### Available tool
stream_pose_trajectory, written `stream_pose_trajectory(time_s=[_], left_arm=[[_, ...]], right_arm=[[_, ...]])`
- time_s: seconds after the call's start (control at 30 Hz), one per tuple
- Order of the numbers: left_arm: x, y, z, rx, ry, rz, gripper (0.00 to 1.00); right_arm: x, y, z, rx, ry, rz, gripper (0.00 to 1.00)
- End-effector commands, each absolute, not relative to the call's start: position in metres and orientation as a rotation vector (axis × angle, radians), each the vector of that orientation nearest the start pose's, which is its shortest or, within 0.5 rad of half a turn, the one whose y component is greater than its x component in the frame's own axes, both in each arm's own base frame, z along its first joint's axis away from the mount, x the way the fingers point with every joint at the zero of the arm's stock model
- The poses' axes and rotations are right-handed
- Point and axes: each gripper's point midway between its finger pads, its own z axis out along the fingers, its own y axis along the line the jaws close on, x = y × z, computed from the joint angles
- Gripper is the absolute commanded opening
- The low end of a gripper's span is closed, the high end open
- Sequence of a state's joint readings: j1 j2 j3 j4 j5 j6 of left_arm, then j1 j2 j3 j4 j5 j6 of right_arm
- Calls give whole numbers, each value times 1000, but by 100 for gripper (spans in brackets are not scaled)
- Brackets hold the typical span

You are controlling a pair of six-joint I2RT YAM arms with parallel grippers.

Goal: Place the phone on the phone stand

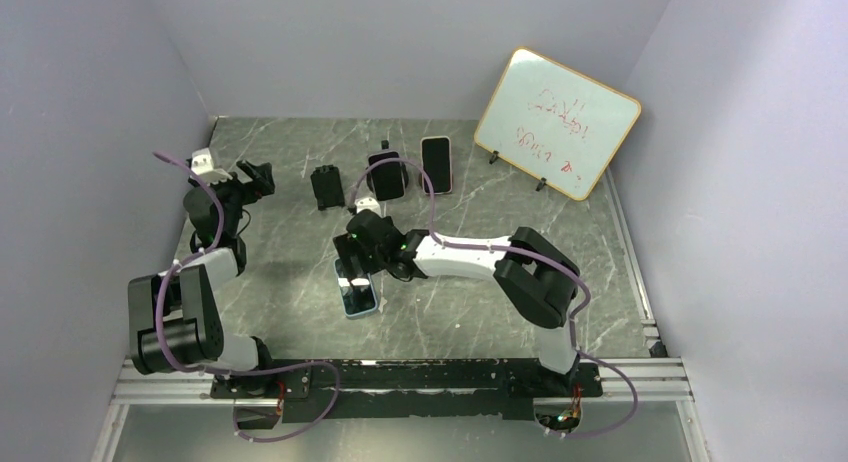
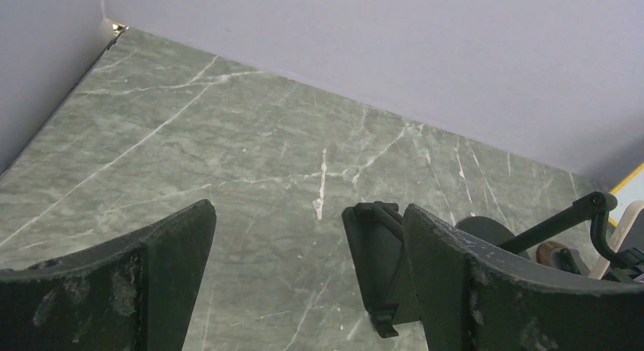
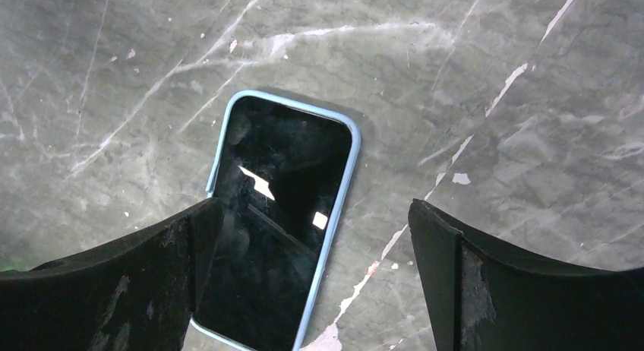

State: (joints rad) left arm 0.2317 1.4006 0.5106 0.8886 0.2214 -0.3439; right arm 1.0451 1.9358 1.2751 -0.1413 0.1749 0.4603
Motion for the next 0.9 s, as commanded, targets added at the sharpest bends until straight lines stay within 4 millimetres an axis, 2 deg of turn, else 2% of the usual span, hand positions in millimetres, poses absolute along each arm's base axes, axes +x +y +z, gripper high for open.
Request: stream_pose_trajectory(time_s=[0.0,0.27,0.87], left_arm=[[422,44,190,-244,1517,-253,97],[418,44,187,-249,1517,-252,97],[420,54,179,-290,1549,-203,97]], right_arm=[[255,417,46,-557,2368,456,98],[248,428,40,-568,2384,498,99],[236,433,18,-644,2436,450,99]])
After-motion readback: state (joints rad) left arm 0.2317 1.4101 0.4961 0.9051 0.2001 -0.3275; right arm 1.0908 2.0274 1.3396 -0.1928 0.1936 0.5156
